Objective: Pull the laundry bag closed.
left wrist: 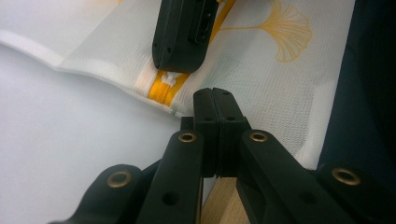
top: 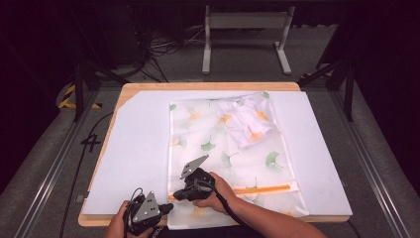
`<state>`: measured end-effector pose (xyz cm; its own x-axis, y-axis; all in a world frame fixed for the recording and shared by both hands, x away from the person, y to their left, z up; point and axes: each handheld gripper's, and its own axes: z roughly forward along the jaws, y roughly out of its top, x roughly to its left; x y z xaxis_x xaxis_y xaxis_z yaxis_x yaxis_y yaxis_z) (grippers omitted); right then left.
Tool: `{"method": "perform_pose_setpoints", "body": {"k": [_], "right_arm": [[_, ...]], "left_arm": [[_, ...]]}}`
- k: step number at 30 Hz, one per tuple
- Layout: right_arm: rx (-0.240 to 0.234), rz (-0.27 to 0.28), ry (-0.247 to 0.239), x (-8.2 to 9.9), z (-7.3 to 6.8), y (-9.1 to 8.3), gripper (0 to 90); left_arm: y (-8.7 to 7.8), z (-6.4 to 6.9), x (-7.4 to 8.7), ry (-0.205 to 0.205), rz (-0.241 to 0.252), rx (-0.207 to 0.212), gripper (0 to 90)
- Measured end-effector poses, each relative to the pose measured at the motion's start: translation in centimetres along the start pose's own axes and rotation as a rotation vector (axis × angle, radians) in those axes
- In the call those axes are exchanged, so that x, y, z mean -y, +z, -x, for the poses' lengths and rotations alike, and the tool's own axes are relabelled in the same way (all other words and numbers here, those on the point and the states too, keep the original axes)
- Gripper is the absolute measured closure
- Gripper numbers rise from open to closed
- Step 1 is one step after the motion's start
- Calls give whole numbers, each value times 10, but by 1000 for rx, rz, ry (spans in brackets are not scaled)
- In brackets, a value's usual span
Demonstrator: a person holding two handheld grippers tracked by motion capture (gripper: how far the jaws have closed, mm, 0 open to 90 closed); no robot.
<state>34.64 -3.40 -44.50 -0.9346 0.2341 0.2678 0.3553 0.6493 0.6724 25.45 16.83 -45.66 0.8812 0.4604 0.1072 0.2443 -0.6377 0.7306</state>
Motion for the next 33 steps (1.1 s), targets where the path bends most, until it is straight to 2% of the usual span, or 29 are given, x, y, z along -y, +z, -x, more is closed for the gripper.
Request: {"method": "perform_pose_setpoints", "body": {"k": [2, 4, 6, 7, 14, 21, 30, 33], "right_arm": [[-1, -9, -4, 0, 1, 1, 900], [-2, -13, -8, 0, 1, 1, 900], [-5, -19, -6, -1, 0, 1, 900], [-1, -23, -19, -1, 0, 0, 900], [7, -32, -34, -2, -1, -1, 900], [28, -39, -28, 2, 1, -5, 900], [37, -34, -33, 3, 0, -9, 900], [27, -23, -29, 5, 0, -9, 900]], "left_arm": [[0, -1, -3, -4, 21, -5, 890], [3, -2, -7, 27, -5, -26, 890], [8, -5, -9, 35, -29, -17, 899], [9, -6, -8, 35, -27, -15, 900], [10, -7, -6, 5, -18, -3, 900], [10, -7, -5, -3, -16, -3, 900], [10, -8, -5, -13, -11, 4, 900], [10, -8, -4, -12, -11, 4, 900]]}}
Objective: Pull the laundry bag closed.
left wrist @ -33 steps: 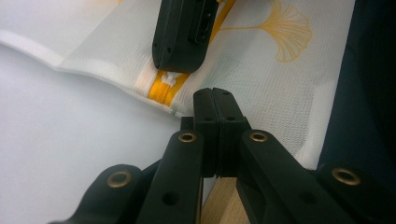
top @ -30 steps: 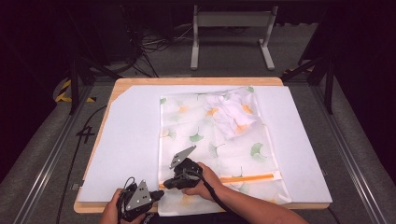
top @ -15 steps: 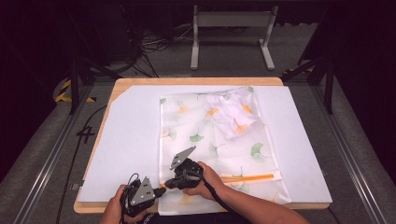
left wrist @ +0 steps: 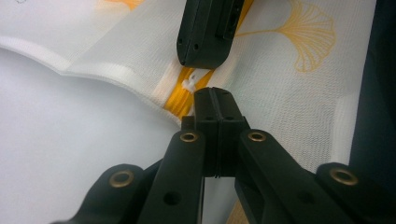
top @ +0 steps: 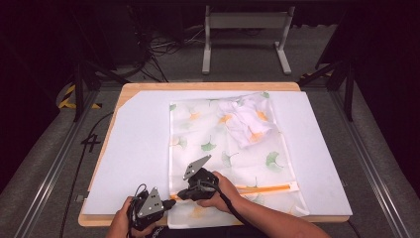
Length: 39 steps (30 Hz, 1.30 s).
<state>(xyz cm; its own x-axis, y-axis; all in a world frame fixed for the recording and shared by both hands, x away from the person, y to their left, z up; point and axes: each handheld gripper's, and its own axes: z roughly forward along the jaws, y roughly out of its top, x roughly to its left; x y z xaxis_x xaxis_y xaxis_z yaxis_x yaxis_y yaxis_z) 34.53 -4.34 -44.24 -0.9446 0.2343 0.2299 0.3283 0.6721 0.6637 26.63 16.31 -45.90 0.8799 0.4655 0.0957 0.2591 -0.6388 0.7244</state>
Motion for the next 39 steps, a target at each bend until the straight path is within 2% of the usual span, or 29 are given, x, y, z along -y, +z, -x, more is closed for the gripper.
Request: {"method": "perform_pose_setpoints", "body": {"k": [3, 8, 10, 16, 23, 24, 28, 39], "right_arm": [[3, 1, 3, 0, 0, 1, 900], [-28, 23, 11, -3, 1, 4, 900], [-23, 19, 8, -4, 0, 6, 900], [-49, 23, 38, -3, 3, 12, 893], [-34, 36, 44, -3, 3, 14, 867], [-28, 37, 43, -4, 2, 14, 891], [-1, 28, 10, -4, -1, 14, 900], [37, 26, -21, -2, -3, 8, 900]], "left_arm": [[0, 0, 0, -2, 2, 1, 900], [0, -1, 1, -3, 4, 6, 900], [0, 0, 1, -3, 5, 5, 900], [0, -1, 1, 5, 8, 4, 900], [0, -1, 2, 0, 10, 8, 900], [0, -1, 2, -1, 10, 9, 900], [0, -1, 2, -3, 11, 8, 900], [-1, -2, 2, -10, 10, 10, 900]]}}
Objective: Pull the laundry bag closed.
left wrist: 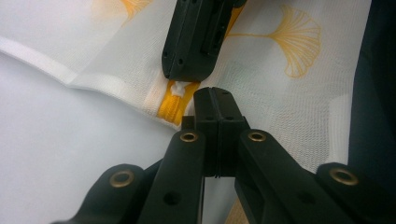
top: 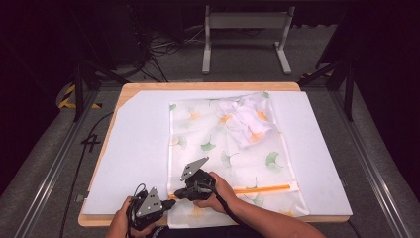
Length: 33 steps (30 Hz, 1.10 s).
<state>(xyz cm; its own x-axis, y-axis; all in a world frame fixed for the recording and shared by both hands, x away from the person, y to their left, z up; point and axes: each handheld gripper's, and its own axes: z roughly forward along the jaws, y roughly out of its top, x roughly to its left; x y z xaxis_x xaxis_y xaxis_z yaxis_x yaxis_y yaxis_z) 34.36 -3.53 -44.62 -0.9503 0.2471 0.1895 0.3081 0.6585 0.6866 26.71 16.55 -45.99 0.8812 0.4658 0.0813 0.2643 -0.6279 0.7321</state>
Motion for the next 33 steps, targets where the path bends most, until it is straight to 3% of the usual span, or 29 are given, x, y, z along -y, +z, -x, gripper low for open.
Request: {"method": "perform_pose_setpoints", "body": {"k": [15, 33], "right_arm": [[7, -12, 5, 7, 1, -10, 900], [47, -33, 5, 17, 5, -27, 900]], "left_arm": [[0, -1, 0, -4, 4, 7, 900], [0, -1, 1, -12, 6, 13, 900]]}}
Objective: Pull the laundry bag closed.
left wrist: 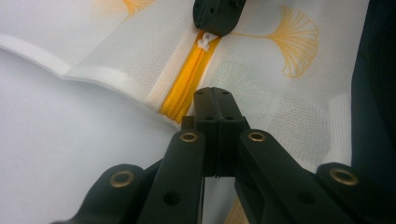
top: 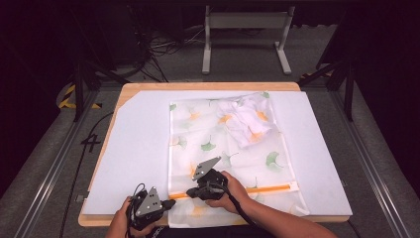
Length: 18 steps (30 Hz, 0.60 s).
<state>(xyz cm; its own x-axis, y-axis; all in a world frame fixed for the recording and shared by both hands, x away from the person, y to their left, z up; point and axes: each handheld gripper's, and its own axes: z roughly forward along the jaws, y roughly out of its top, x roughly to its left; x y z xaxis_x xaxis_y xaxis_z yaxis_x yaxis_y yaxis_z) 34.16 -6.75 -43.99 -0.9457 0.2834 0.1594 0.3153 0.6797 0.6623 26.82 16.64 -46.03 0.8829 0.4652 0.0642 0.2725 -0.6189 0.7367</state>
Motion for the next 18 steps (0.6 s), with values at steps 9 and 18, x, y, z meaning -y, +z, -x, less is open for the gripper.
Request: {"method": "perform_pose_setpoints", "body": {"k": [9, 18], "right_arm": [[18, -1, 20, 8, 3, -9, 900], [38, 3, 39, 19, 6, -20, 900]], "left_arm": [[0, 0, 0, -3, 2, 1, 900], [0, -1, 0, -1, 4, 6, 900]]}}
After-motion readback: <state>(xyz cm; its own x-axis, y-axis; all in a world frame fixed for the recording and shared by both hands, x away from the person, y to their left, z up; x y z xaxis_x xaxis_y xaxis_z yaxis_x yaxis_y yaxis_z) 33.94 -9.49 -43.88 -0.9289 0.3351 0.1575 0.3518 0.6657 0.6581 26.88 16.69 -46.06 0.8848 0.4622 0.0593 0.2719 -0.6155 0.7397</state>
